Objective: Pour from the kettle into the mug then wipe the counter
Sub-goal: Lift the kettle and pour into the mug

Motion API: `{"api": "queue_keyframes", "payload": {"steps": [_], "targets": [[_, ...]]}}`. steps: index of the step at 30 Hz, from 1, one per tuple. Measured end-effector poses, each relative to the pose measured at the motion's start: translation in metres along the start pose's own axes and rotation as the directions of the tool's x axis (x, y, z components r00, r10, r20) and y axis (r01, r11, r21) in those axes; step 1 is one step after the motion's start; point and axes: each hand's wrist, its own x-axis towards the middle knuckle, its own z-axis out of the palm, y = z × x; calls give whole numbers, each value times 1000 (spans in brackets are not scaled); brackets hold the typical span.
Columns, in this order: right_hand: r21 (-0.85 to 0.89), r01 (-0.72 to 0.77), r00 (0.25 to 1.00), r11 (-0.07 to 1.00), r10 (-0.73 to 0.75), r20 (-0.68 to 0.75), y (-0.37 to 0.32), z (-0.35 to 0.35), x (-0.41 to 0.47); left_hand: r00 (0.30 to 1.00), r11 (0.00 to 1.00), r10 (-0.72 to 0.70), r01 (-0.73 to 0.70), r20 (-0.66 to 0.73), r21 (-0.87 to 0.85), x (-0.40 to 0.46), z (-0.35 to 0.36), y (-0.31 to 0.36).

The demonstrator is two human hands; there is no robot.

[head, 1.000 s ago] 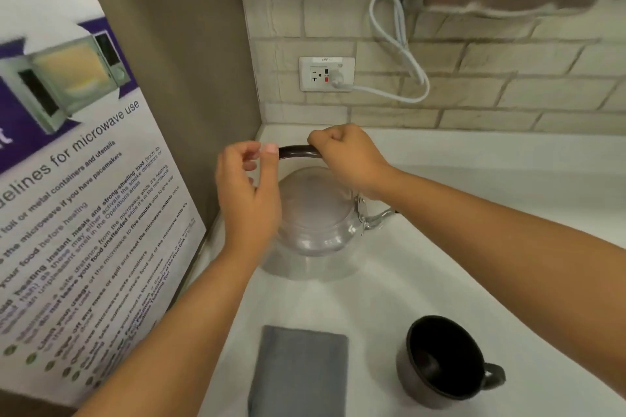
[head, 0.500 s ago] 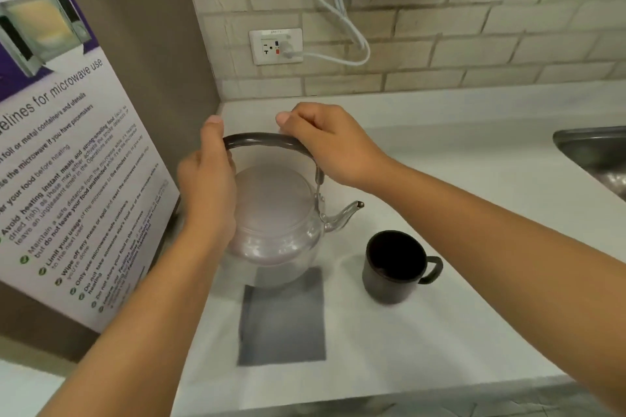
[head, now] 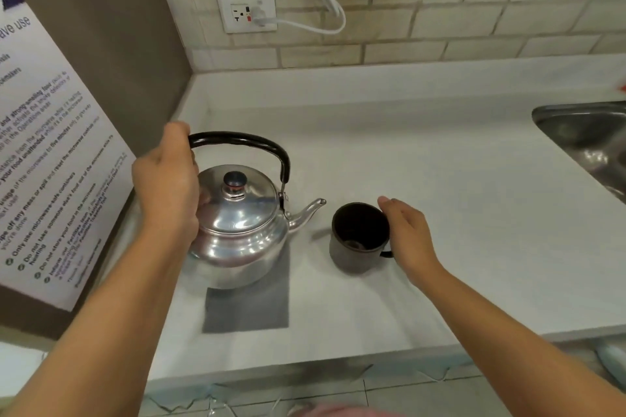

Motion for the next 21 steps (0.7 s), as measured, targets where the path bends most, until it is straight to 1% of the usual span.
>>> {"api": "queue_keyframes", "payload": {"steps": [3, 6, 11, 15, 21], "targets": [[26, -16, 999, 1000, 16, 29, 2, 3, 4, 1000, 999, 26, -26, -2, 34, -9, 3, 2], [39, -15, 1000, 999, 16, -13, 3, 7, 7, 997, 995, 72, -72, -4, 72, -16, 8, 8], [72, 74, 996, 995, -70, -59, 1, 12, 13, 983, 972, 185, -183, -4, 148, -26, 10, 19], [88, 70, 997, 994, -67, -40, 0, 11, 19, 974, 953, 226, -223, 10, 206, -31, 14, 25], [86, 79, 997, 993, -78, -11, 2, 10, 22, 959, 930, 278, -284, 57, 234, -38, 23, 28]]}}
